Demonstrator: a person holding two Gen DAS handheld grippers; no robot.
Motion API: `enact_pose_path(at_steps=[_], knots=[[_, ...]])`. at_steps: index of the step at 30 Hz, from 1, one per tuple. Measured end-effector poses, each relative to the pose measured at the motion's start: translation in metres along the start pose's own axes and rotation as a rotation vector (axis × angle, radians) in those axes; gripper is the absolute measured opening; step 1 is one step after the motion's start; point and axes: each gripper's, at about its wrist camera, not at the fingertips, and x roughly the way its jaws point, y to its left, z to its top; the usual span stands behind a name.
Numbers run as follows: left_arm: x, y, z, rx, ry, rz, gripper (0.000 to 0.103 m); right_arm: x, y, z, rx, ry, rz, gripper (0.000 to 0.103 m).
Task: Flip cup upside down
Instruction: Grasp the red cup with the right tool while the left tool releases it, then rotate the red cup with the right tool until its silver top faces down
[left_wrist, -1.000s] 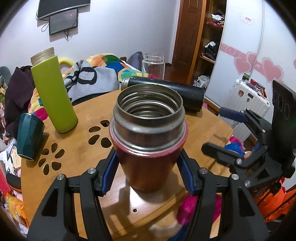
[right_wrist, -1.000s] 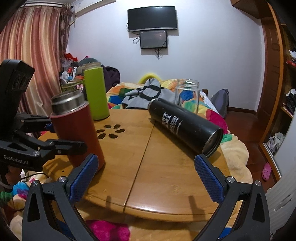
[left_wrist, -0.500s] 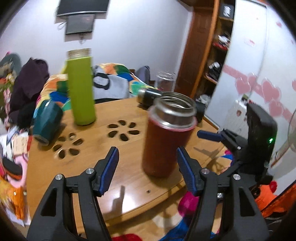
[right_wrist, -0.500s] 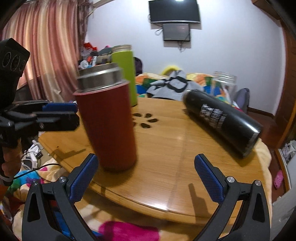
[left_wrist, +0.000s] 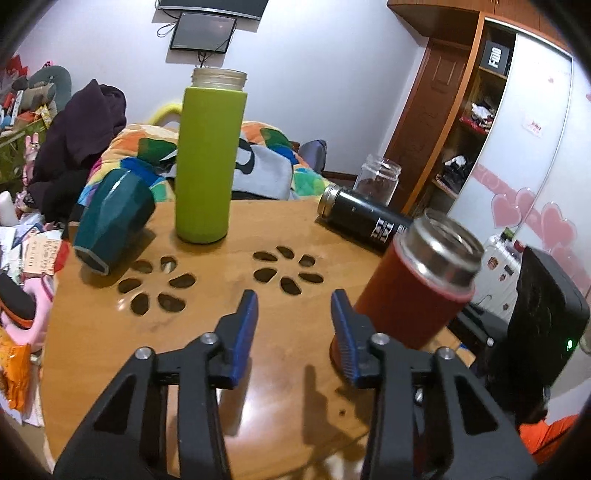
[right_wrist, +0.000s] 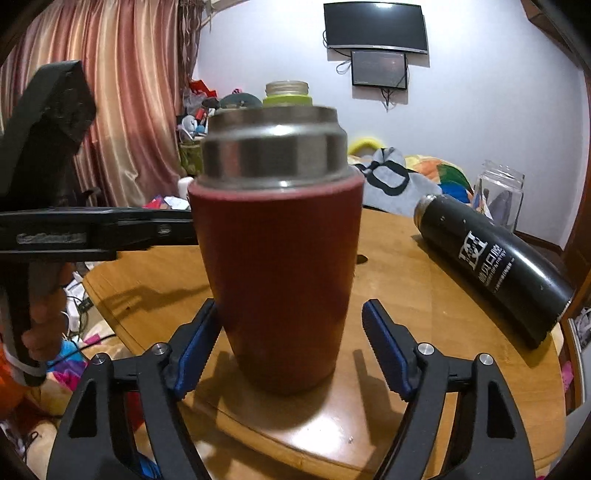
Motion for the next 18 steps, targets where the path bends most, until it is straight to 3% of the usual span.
enact_pose_path(at_steps=[1,2,8,18], knots=[[0.002,0.000,0.001,-0.003,-0.002,-0.006,0.033,0.000,0.000,0.001,-0.003,0.001,0.002,0.060],[0.004,0.001,0.004,-0.009,-0.002,-0.014,0.030,0.002,0.001,0.001,-0.011,0.007,0.010,0.059],[0.009,0.001,0.007,-0.023,0.000,-0.041,0.027,0.004,0.004,0.007,-0.040,0.048,-0.001,0.059],[0.016,0.005,0.005,-0.050,0.028,-0.081,0.027,-0.001,0.009,0.019,-0.208,0.178,-0.010,0.059]])
